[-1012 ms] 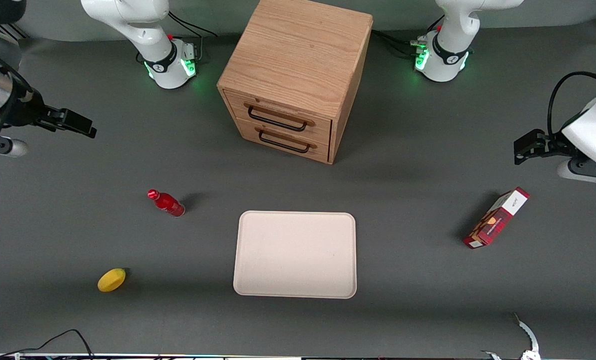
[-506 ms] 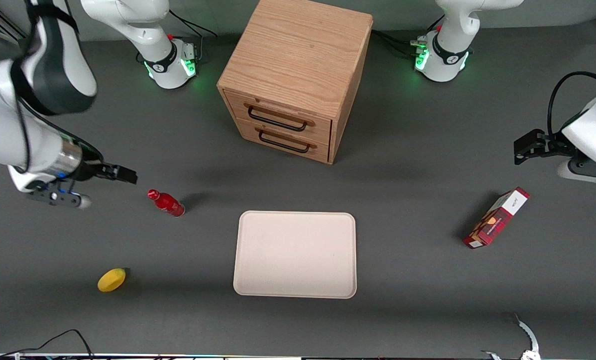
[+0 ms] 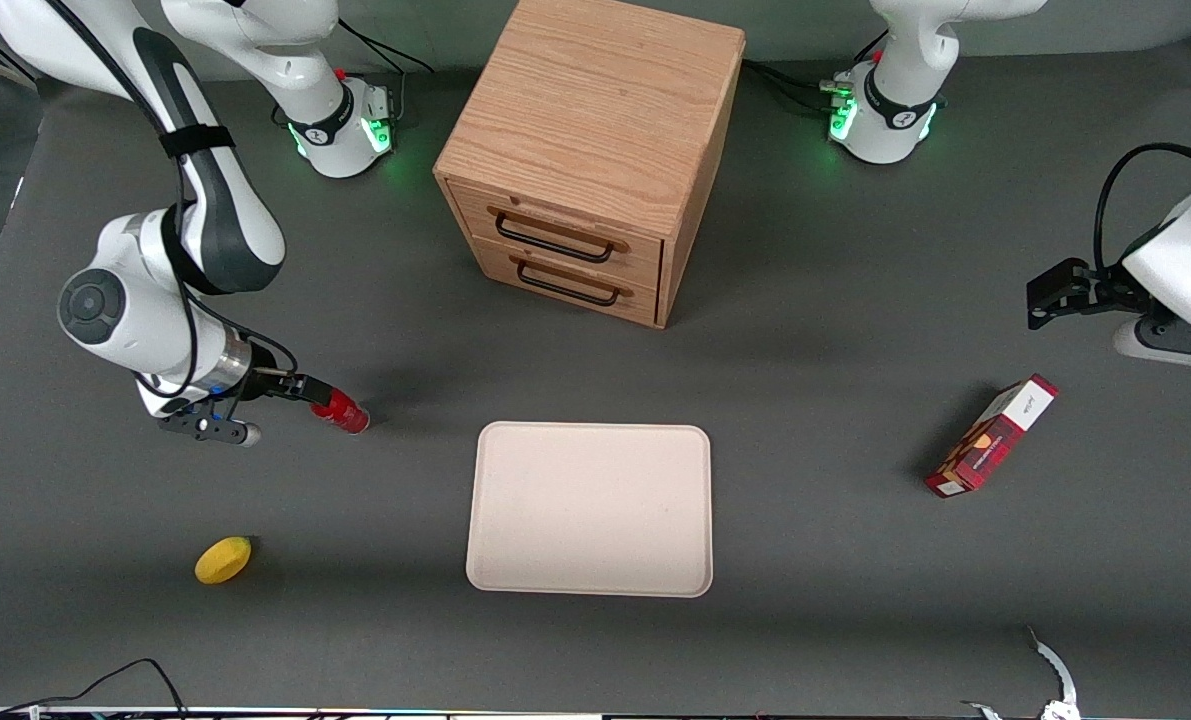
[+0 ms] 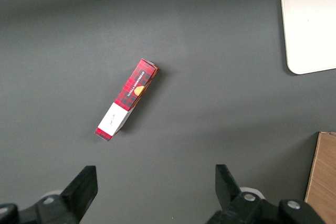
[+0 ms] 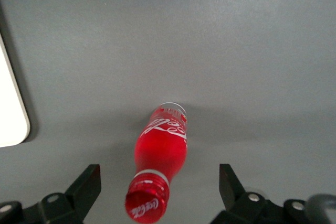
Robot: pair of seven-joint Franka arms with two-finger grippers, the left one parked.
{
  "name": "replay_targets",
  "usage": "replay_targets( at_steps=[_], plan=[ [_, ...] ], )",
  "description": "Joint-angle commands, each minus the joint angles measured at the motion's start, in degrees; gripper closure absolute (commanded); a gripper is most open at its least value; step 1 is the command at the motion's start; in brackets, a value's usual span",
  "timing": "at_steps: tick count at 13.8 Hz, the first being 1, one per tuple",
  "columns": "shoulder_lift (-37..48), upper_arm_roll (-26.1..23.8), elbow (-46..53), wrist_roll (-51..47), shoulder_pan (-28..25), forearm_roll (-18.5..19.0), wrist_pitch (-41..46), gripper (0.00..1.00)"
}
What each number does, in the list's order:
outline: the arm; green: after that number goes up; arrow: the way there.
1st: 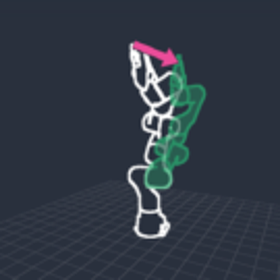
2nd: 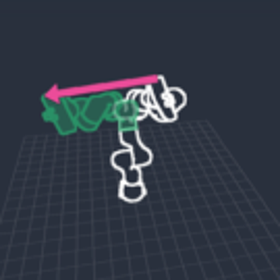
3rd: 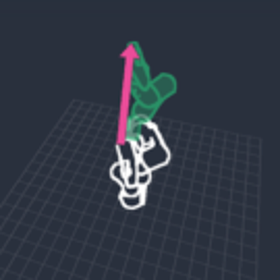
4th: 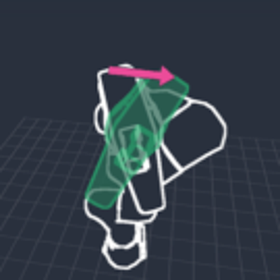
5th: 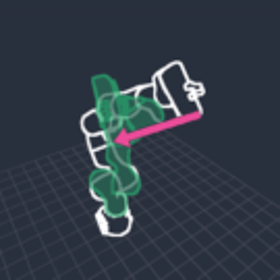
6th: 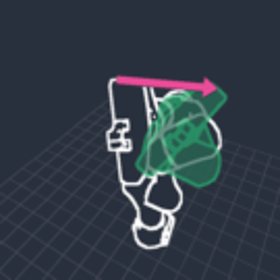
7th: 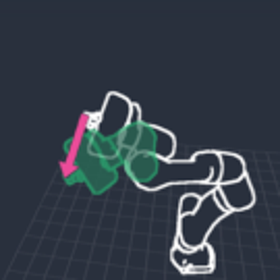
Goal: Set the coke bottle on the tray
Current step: 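Close the right gripper around the red Coca-Cola bottle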
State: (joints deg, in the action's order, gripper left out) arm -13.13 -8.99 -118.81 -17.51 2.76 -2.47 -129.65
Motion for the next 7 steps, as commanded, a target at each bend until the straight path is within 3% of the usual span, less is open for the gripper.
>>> replay_targets(
  at_steps=[1, 3, 4, 5, 7],
  plan=[
    [0.9, 0.3, -1.2, -0.3, -0.6, -0.4, -1.1, 0.19],
    [0.9, 0.3, -1.7, -0.3, -0.6, 0.4, -1.1, 0.76],
    [1.1, 0.2, -1.7, -0.3, -0.6, 0.4, -1.1, 0.94],
    [1.2, 0.2, -1.6, -0.3, -1.1, 0.9, -1.0, 1.0],
    [1.3, 0.2, -1.3, -0.3, -1.3, 1.1, -0.9, 1.0]
  ],
)
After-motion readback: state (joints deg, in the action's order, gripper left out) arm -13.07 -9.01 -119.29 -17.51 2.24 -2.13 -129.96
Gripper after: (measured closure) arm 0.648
